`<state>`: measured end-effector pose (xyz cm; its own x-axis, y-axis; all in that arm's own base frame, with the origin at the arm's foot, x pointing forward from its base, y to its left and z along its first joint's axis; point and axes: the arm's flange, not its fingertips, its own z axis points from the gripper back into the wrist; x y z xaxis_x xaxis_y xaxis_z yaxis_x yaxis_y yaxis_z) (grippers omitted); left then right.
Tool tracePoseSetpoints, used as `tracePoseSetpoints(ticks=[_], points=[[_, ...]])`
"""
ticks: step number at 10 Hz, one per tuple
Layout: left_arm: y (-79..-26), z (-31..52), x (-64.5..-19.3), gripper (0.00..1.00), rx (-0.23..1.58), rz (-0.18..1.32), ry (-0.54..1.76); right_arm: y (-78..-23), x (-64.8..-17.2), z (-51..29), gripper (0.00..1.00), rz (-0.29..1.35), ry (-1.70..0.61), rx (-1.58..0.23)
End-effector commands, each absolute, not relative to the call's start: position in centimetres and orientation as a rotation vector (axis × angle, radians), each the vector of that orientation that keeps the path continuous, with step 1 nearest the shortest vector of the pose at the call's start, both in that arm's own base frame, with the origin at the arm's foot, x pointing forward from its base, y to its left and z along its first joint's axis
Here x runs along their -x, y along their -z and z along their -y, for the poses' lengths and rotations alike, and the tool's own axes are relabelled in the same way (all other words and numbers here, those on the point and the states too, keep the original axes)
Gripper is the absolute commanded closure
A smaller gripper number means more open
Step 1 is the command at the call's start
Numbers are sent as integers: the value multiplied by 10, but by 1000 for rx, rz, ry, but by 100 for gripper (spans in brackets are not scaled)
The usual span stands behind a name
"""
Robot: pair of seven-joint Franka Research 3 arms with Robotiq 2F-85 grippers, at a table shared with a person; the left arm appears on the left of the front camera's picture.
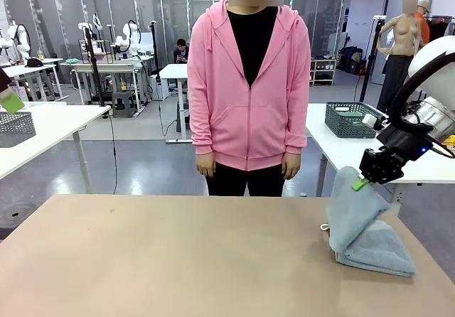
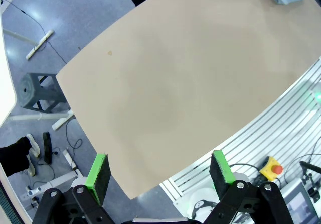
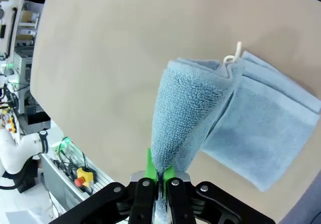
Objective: Fold the towels and place them in the basket.
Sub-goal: Stack the folded Towel with hook on the right side of the table.
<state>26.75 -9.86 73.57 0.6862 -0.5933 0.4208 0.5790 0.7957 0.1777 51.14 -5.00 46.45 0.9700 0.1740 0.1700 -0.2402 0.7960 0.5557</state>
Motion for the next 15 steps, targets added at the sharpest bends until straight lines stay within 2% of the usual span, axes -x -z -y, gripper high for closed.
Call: tracePoseSetpoints(ticks=[1, 4, 6, 7, 8, 11, 12, 15], points=[[-734, 98, -267, 0, -33, 490, 664, -463, -521, 53, 95, 102, -289, -612], [-734, 98, -267, 0, -33, 490, 664, -441, -524, 63, 95, 118, -298, -538], [-734, 98, -267, 0, -33, 490, 664, -425, -521, 69, 95, 138, -246, -428], [-734, 98, -267, 0, -33, 490, 664, -416, -521, 71, 85, 144, -222, -332], [-734, 98, -267, 0, -33, 490, 664, -409, -519, 71, 67, 120, -197, -282], [-734, 98, -267, 0, -33, 490, 664, -399, -512, 71, 4, 59, -128, -114], [-734, 98, -267, 0, -33, 490, 664, -398, -509, 69, 0, 44, -112, -70], [-734, 98, -267, 0, -33, 490, 664, -401, -497, 58, 0, 0, -82, 22]])
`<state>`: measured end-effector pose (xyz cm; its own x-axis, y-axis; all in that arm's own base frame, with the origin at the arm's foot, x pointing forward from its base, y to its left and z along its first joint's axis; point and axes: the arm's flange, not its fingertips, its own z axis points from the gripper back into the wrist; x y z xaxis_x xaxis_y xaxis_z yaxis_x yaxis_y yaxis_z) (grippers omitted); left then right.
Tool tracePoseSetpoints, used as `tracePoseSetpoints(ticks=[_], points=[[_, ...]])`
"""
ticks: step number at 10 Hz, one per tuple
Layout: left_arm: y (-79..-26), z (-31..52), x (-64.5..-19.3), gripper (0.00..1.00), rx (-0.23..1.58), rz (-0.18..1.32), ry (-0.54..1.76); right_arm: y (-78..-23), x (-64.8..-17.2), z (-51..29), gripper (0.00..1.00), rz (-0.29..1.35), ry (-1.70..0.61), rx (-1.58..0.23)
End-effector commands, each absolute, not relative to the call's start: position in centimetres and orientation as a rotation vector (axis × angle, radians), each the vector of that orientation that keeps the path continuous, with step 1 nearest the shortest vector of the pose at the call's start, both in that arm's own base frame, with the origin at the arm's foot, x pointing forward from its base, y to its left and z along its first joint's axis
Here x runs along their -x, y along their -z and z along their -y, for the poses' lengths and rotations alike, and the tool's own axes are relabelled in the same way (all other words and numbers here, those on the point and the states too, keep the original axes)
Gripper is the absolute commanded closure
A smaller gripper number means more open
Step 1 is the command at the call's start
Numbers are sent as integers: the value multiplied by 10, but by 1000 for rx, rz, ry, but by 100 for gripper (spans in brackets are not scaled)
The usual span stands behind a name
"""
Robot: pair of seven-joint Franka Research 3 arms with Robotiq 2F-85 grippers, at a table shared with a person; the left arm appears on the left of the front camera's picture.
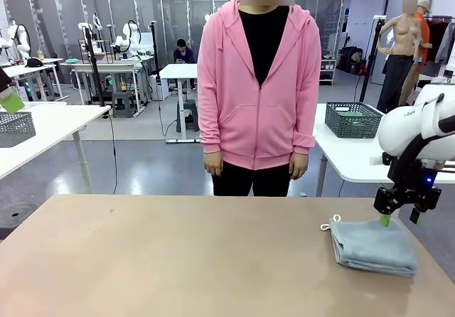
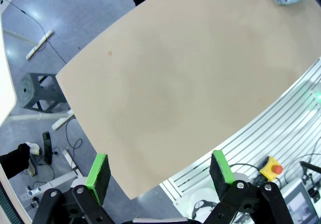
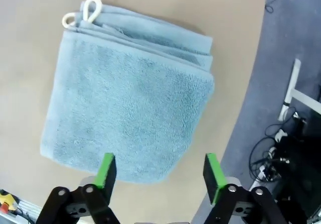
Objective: Fold the towels and place them in the basket.
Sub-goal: Stack the folded Towel with hook on the right side of the table.
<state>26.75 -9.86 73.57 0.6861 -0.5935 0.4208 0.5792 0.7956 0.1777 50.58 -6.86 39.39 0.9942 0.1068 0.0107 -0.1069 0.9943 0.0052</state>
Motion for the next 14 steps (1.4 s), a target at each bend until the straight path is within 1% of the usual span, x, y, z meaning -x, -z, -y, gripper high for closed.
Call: tracePoseSetpoints(ticks=[1, 3, 4, 13, 14], points=[[-734, 98, -267, 0, -33, 490, 664, -406, -494, 55, 0, 25, -82, 8], [-734, 98, -267, 0, -33, 490, 664, -395, -499, 47, 0, 65, -40, -22], [-734, 98, -267, 0, -33, 490, 664, -405, -500, 59, 0, 22, -106, -1], [-734, 98, -267, 0, -33, 490, 664, -404, -499, 56, 0, 28, -95, -8], [-734, 98, -267, 0, -33, 490, 664, -440, -474, 61, 0, 38, -139, -35]])
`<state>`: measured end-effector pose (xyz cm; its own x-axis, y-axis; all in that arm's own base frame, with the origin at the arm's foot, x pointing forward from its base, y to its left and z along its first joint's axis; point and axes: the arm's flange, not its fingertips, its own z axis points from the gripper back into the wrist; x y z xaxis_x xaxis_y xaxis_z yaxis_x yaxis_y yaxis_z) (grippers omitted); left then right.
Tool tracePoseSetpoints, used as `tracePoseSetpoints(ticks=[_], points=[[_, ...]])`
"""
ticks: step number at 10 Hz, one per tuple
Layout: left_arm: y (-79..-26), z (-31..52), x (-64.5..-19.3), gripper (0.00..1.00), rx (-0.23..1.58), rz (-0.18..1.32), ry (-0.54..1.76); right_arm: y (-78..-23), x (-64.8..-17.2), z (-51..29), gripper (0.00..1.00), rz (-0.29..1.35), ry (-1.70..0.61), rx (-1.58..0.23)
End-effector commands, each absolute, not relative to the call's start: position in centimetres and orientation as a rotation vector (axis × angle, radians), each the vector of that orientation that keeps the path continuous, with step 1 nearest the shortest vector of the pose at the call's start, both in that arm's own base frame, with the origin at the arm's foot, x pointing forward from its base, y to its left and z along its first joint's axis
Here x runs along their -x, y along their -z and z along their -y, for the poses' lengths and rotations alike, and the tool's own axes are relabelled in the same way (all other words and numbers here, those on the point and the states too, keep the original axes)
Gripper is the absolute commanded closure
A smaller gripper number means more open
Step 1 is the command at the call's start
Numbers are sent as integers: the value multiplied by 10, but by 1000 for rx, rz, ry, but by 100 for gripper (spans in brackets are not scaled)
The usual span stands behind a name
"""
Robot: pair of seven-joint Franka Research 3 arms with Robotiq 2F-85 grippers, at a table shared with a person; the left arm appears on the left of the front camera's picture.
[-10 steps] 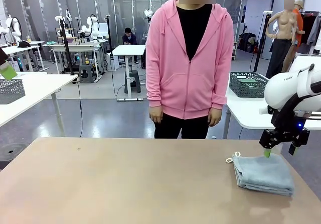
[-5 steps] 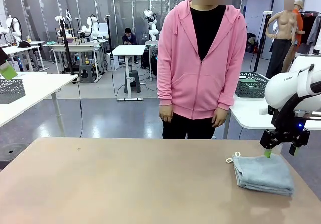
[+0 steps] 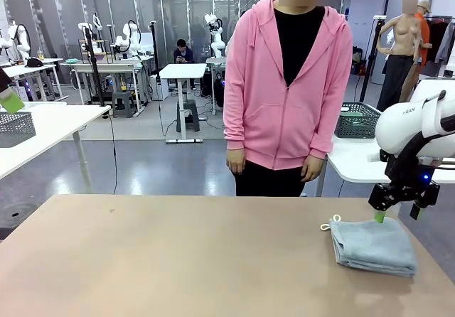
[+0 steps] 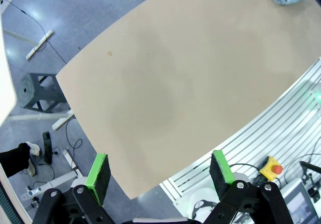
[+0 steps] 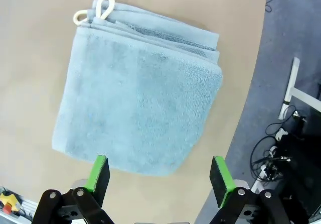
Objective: Fold the towels and place them in the basket.
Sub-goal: Stack the folded Towel with hook on the right side of the table.
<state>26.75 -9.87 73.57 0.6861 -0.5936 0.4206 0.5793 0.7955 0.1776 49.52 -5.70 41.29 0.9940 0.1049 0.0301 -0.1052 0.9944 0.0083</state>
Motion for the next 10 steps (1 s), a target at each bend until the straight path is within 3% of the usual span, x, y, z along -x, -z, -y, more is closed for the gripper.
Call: tracePoseSetpoints(ticks=[1, 6, 10], points=[[-734, 98, -267, 0, -33, 490, 664, -482, -456, 65, 0, 67, -162, -35], [-734, 98, -267, 0, -33, 490, 664, -686, -327, 51, 0, 268, -368, -77], [-734, 98, -267, 0, -33, 490, 664, -773, -216, 13, 0, 492, -482, -135]])
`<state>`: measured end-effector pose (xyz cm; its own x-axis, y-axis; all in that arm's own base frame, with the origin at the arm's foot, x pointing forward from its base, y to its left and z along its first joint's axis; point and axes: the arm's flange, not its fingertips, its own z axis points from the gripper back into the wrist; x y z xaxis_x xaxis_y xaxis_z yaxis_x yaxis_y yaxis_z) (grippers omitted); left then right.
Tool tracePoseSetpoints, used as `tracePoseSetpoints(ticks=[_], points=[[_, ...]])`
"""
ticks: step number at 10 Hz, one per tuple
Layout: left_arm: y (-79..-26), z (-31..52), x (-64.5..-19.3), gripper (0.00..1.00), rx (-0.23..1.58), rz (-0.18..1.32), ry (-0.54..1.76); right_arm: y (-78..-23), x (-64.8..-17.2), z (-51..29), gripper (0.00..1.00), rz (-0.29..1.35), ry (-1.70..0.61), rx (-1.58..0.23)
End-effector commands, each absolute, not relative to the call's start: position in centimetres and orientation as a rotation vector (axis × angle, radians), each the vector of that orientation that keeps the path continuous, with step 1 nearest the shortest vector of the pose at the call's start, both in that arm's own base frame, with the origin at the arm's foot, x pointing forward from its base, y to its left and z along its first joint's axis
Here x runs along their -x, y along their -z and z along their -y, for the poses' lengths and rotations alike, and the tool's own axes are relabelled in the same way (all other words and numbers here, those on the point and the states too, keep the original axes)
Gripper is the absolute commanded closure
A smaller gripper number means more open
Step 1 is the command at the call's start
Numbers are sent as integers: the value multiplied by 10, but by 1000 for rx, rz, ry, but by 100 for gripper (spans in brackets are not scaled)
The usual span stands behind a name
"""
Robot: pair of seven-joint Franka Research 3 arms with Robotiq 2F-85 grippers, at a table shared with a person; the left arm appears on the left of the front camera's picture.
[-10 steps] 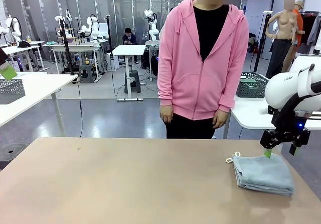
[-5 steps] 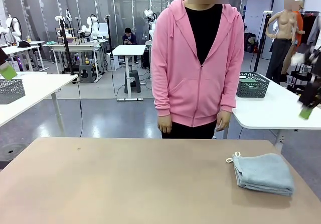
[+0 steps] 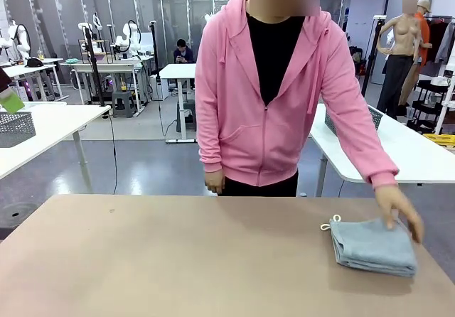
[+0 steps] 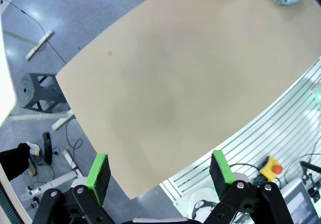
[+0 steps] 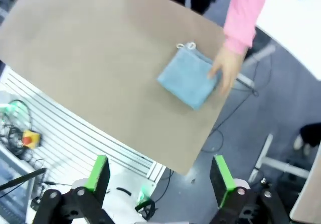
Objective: Fold the towels and place them in the basket.
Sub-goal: Stack the folded Towel with hook on the right side of the table.
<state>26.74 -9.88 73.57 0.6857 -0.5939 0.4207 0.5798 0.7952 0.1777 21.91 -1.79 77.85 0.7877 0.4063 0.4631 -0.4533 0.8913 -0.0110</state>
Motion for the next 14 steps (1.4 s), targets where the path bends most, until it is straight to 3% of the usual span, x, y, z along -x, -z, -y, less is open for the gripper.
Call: tracePoseSetpoints(ticks=[1, 3, 4, 14], points=[[-734, 98, -267, 0, -33, 490, 664, -774, -207, 7, 0, 503, -494, -156], [-734, 98, -267, 0, -33, 490, 664, -756, -211, 1, 0, 568, -401, -220], [-734, 98, -267, 0, -33, 490, 664, -786, -195, 8, 0, 523, -498, -145], [-734, 98, -267, 0, -33, 490, 664, -786, -195, 8, 0, 523, -498, -145]])
